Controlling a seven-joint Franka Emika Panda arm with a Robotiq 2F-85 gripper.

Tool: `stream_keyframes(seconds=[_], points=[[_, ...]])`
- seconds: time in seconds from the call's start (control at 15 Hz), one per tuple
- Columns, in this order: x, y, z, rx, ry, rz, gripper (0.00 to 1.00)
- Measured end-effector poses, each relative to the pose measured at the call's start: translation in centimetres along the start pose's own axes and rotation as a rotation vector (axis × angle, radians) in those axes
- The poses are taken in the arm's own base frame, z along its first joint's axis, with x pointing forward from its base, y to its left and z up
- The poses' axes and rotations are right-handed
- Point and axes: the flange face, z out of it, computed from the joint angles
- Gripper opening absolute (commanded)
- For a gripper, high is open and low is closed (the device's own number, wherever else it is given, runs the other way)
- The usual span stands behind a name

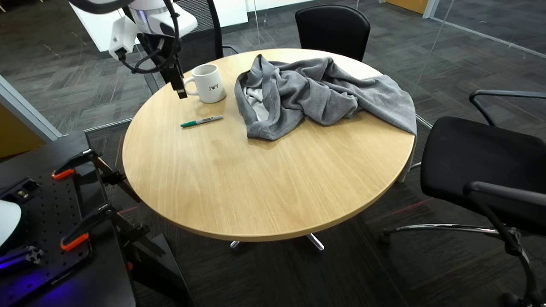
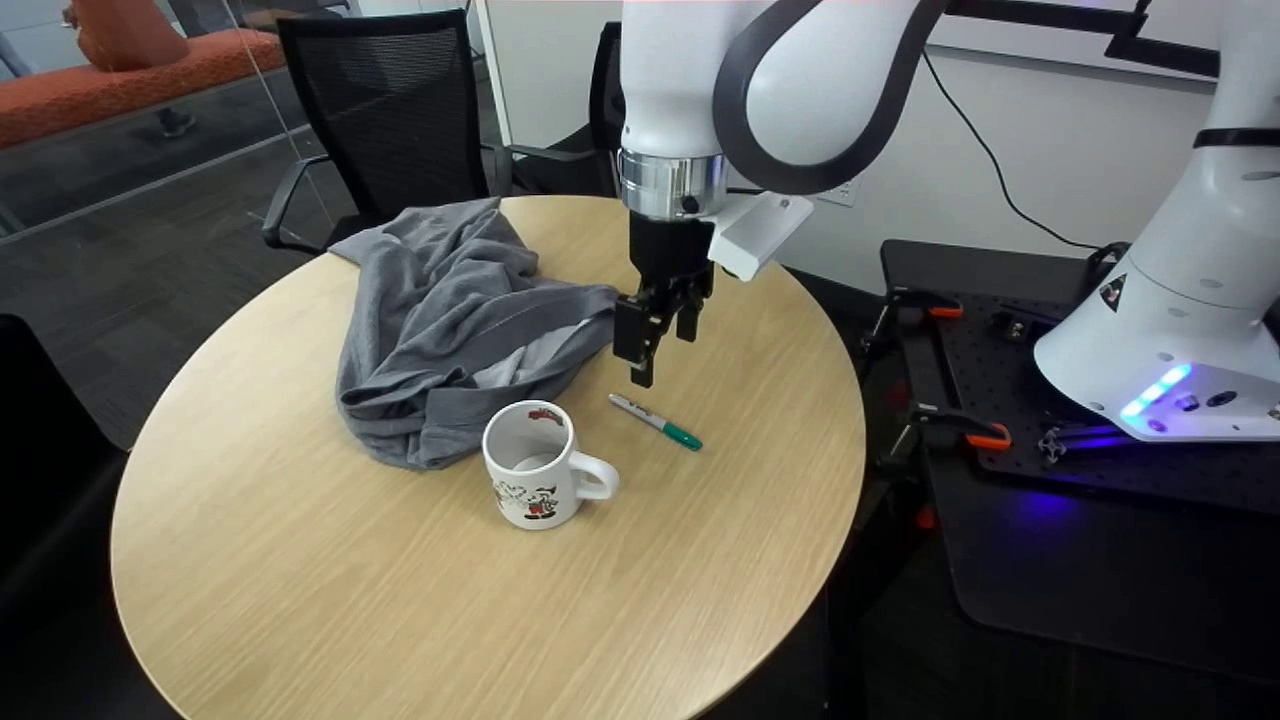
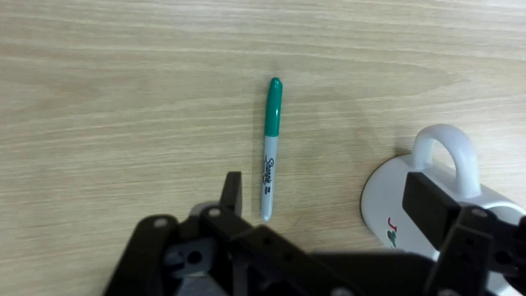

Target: Pick up the green marker and put it in the white mug

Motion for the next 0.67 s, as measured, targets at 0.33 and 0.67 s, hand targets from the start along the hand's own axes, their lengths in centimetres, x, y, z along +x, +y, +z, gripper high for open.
stream_keyframes(seconds=[0.33, 0.67], points=[[0.5, 0.0, 2.2, -0.019, 0.014, 0.055, 1.00], [1.2, -0.4, 3.6, -0.065, 0.019, 0.133, 1.00]])
